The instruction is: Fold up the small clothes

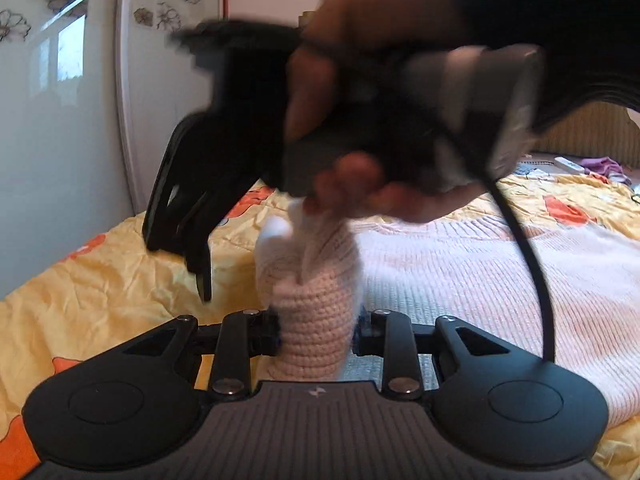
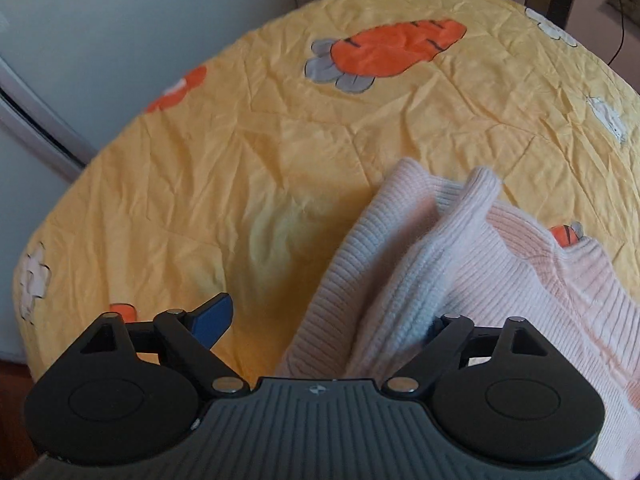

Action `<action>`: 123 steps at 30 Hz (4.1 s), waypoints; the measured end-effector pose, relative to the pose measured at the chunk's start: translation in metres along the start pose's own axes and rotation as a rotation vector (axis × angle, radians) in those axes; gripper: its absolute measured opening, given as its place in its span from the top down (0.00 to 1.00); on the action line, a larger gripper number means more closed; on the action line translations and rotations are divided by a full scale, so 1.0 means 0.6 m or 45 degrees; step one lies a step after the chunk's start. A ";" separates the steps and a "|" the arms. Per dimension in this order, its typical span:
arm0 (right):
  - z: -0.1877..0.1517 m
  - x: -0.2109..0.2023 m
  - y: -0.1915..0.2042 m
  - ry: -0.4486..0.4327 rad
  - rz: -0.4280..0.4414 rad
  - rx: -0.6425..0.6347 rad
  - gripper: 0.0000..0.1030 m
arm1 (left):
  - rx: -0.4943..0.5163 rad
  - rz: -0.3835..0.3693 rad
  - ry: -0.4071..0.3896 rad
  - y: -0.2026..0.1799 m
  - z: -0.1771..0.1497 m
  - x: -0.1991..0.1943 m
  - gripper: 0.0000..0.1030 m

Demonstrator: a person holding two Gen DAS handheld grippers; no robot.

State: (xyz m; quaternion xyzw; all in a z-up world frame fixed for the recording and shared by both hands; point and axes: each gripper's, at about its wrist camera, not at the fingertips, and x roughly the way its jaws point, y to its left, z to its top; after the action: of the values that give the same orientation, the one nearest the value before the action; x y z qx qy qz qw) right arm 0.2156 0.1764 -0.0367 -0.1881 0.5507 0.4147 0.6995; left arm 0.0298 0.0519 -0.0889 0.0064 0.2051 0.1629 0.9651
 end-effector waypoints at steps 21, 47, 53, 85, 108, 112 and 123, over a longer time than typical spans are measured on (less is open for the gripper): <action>-0.052 -0.070 -0.081 -0.204 0.058 -0.059 0.76 | 0.085 -0.061 -0.078 -0.030 0.032 -0.022 0.71; -0.275 -0.250 -0.330 -0.454 0.093 0.208 0.76 | 0.329 -0.362 -0.153 -0.273 0.057 -0.067 0.71; -0.329 -0.263 -0.379 -0.474 0.095 0.264 0.76 | 0.361 -0.421 -0.141 -0.322 0.057 -0.069 0.71; -0.485 -0.250 -0.556 -0.621 0.218 0.666 0.50 | 0.445 -0.541 0.001 -0.425 0.015 -0.058 0.71; -0.463 -0.270 -0.518 -0.699 0.054 0.447 0.78 | 0.388 -0.574 -0.001 -0.425 0.039 -0.074 0.71; -0.485 -0.268 -0.537 -0.709 0.055 0.473 0.78 | 0.438 -0.615 0.058 -0.437 0.003 -0.054 0.71; -0.575 -0.297 -0.582 -0.895 0.116 0.826 0.54 | 0.340 -0.817 -0.076 -0.325 0.029 -0.124 0.51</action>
State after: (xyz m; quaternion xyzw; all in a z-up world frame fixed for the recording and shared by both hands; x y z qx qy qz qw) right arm 0.2700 -0.3430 -0.0503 0.2159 0.3896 0.2903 0.8470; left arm 0.0335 -0.1553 -0.0592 0.0725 0.1880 -0.1772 0.9633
